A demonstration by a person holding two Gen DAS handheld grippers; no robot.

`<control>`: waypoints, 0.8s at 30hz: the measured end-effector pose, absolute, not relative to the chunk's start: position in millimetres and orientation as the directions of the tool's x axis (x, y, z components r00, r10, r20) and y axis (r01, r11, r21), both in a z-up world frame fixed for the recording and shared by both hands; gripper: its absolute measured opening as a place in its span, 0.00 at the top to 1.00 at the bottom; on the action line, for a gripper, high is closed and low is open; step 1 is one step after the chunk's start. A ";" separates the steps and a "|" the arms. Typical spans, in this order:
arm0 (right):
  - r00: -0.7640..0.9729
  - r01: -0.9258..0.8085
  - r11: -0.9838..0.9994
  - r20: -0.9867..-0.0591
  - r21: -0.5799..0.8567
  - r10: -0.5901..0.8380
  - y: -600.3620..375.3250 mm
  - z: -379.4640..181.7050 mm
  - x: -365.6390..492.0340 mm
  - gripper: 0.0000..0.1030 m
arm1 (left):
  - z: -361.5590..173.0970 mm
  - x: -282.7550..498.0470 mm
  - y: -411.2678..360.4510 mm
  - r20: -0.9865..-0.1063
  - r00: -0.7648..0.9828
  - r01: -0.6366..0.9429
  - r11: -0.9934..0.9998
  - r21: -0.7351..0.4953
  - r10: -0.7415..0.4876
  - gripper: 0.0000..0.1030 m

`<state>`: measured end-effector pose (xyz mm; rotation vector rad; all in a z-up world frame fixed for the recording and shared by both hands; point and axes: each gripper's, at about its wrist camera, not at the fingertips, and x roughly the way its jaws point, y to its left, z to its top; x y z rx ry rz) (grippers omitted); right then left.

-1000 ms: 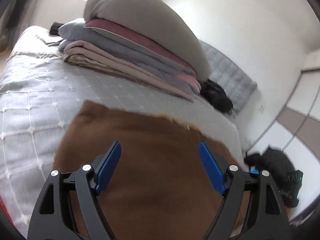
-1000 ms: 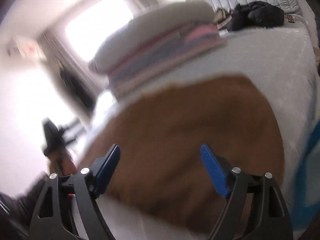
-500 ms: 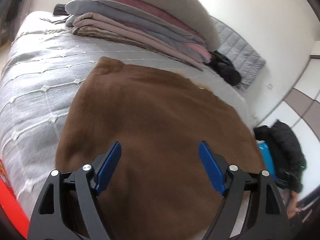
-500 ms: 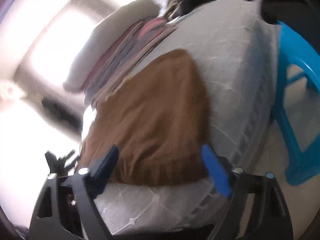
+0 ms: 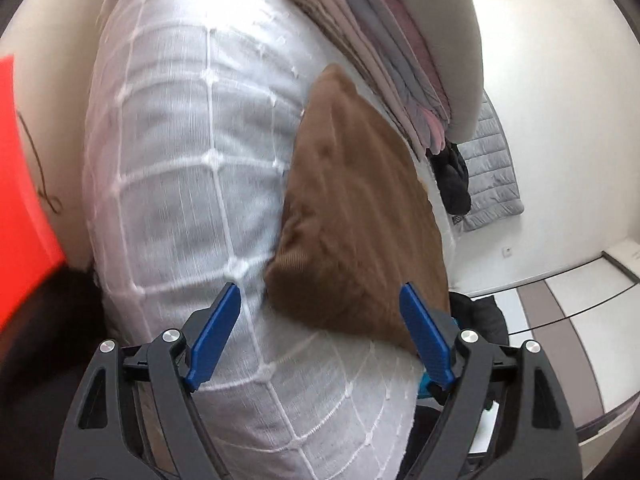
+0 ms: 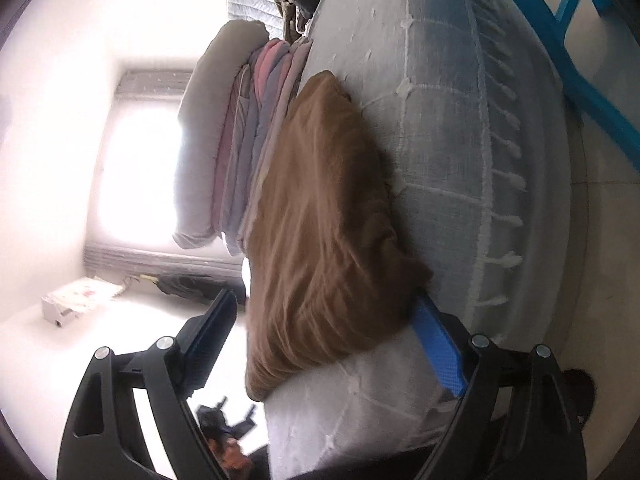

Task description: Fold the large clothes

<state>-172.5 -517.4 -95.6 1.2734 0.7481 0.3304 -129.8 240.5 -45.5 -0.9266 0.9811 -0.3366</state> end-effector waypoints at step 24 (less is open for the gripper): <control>0.721 0.146 0.341 -0.336 0.928 0.606 -503.3 -73.5 -159.3 0.77 | -19.5 -87.5 183.5 -0.638 0.605 -0.057 0.773 -0.632 -0.476 0.79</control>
